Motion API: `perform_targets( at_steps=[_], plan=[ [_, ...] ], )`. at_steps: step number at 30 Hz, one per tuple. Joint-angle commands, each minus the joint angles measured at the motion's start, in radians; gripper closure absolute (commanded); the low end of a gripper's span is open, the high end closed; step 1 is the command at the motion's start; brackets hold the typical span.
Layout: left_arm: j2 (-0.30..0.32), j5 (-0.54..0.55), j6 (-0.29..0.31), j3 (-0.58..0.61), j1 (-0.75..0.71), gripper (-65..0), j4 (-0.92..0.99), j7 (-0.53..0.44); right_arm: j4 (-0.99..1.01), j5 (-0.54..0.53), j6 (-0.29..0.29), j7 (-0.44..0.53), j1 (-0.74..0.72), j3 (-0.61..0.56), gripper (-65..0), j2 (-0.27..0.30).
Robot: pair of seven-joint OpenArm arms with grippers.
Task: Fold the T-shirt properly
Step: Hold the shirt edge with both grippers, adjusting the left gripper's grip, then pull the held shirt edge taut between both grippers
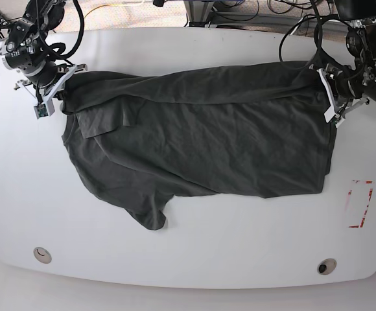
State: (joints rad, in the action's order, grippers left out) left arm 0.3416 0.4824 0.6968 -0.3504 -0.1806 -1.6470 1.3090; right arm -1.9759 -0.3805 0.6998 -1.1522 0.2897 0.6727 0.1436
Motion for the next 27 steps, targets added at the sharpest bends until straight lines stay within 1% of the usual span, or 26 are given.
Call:
perform_targets(
  at_steps=[1, 10, 13, 21, 27],
  plan=[
    [0.017, 0.006, 0.001, -0.003, 0.008, -4.9, -0.014, -0.006, -0.018, -0.01, -0.002, 0.019, -0.005, 0.003, 0.0, 0.012],
    [0.017, 0.009, 0.001, -0.009, 0.008, -3.2, -0.019, -0.006, -0.018, -0.01, -0.002, 0.019, -0.007, 0.003, 0.0, 0.012],
    [0.017, 0.006, 0.001, -0.012, 0.006, -1.3, -0.065, -0.004, -0.018, -0.01, -0.002, 0.019, -0.007, 0.003, 0.0, 0.011],
    [0.017, 0.008, 0.001, -0.014, -0.032, -1.1, -0.23, -0.004, -0.018, -0.01, -0.002, 0.019, -0.007, 0.003, 0.0, 0.011],
    [0.017, 0.008, 0.001, -0.014, -0.035, -1.1, -0.264, -0.003, -0.018, -0.01, -0.002, 0.019, -0.008, 0.003, 0.0, 0.011]
  ],
)
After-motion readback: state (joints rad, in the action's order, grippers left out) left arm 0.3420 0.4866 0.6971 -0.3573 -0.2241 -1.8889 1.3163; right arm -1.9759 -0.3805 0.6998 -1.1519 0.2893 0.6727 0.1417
